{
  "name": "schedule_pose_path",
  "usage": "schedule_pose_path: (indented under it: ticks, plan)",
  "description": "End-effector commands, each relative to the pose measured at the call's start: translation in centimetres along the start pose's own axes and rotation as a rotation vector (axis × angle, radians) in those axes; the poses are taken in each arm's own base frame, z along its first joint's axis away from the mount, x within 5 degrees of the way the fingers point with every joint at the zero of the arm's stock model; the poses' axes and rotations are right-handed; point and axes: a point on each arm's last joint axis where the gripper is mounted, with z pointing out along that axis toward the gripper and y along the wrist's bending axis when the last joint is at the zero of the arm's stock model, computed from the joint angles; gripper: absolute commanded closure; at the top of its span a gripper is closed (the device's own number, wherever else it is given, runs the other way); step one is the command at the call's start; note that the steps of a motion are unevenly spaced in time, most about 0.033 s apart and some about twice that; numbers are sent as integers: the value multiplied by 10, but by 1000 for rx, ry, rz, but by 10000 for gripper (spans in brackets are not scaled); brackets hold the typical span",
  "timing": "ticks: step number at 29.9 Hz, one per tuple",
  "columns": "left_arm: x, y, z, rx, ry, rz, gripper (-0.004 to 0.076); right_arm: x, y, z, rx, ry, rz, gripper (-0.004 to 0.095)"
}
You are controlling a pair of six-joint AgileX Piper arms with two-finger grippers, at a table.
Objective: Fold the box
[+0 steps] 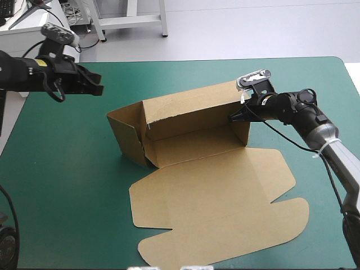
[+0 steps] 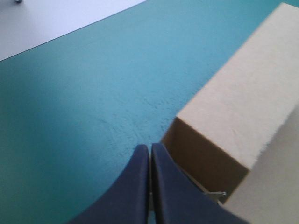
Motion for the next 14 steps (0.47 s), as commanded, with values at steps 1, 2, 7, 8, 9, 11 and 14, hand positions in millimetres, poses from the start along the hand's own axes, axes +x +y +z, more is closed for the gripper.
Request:
schedule_pose_path:
  ticks: [1, 2, 7, 8, 9, 11, 14]
  plan:
    - [4, -2, -37, -34, -48, -39, 733, -24, 1, -47, 18, -185, 9, 927]
    - [7, 2, -40, -71, -55, -44, 733, -26, 2, -52, 20, -200, 7, 927]
    - [22, 9, -50, -245, -63, -63, 733, -30, 3, -81, 20, -258, 9, 927]
    - [25, 9, -51, -265, -60, -66, 733, -30, 4, -84, 21, -266, 8, 927]
    - [29, 9, -52, -284, -53, -67, 733, -31, 4, -88, 19, -276, 11, 927]
    - [39, 8, -53, -317, -39, -72, 733, -30, 6, -94, 3, -280, 23, 927]
    - [54, 7, -53, -375, -36, -79, 733, -26, 10, -98, -37, -239, 46, 927]
